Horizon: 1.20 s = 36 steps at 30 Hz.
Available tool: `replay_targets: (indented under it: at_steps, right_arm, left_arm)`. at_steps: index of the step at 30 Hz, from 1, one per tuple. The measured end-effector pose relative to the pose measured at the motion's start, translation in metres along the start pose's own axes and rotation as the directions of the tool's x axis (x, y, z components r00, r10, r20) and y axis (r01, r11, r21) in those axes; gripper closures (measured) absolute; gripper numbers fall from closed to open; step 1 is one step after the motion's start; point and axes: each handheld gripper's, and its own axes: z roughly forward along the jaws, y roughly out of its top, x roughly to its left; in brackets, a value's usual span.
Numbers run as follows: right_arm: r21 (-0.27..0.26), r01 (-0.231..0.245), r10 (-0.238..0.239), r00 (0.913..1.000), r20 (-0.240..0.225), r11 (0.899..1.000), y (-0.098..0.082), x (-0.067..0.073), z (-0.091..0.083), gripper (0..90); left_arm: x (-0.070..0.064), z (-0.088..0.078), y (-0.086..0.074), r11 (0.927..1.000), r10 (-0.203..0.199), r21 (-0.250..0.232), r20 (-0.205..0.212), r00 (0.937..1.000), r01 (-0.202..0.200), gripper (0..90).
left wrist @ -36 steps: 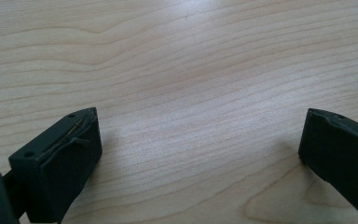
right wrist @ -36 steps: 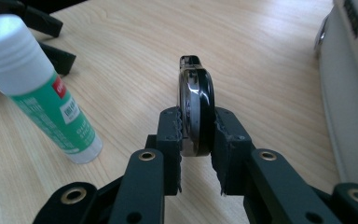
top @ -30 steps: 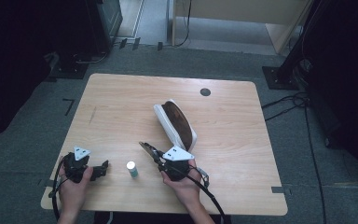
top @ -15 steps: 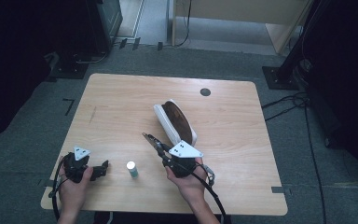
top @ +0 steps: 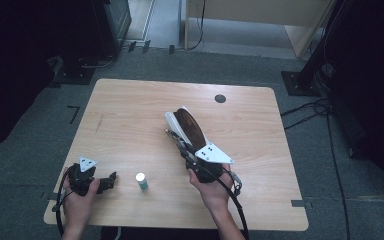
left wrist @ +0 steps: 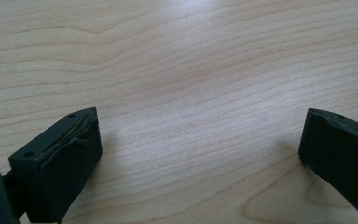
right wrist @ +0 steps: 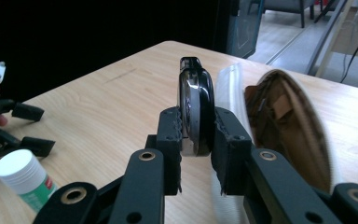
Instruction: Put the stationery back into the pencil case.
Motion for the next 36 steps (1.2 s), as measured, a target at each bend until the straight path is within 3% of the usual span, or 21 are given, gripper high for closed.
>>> replay_targets:
  at_steps: [22,36]
  right_arm:
    - [-0.053,-0.034,0.039,0.9954,0.087,0.998,0.01,-0.029,-0.015,74.3]
    - [-0.007,-0.063,0.064,0.9924,0.105,0.998,0.001,-0.038,-0.008,74.2]
  left_arm:
    - [0.0,0.0,0.0,1.0,-0.002,-0.002,0.0,1.0,0.002,0.0]
    - [0.0,0.0,0.0,1.0,-0.002,-0.002,0.0,1.0,0.002,0.0]
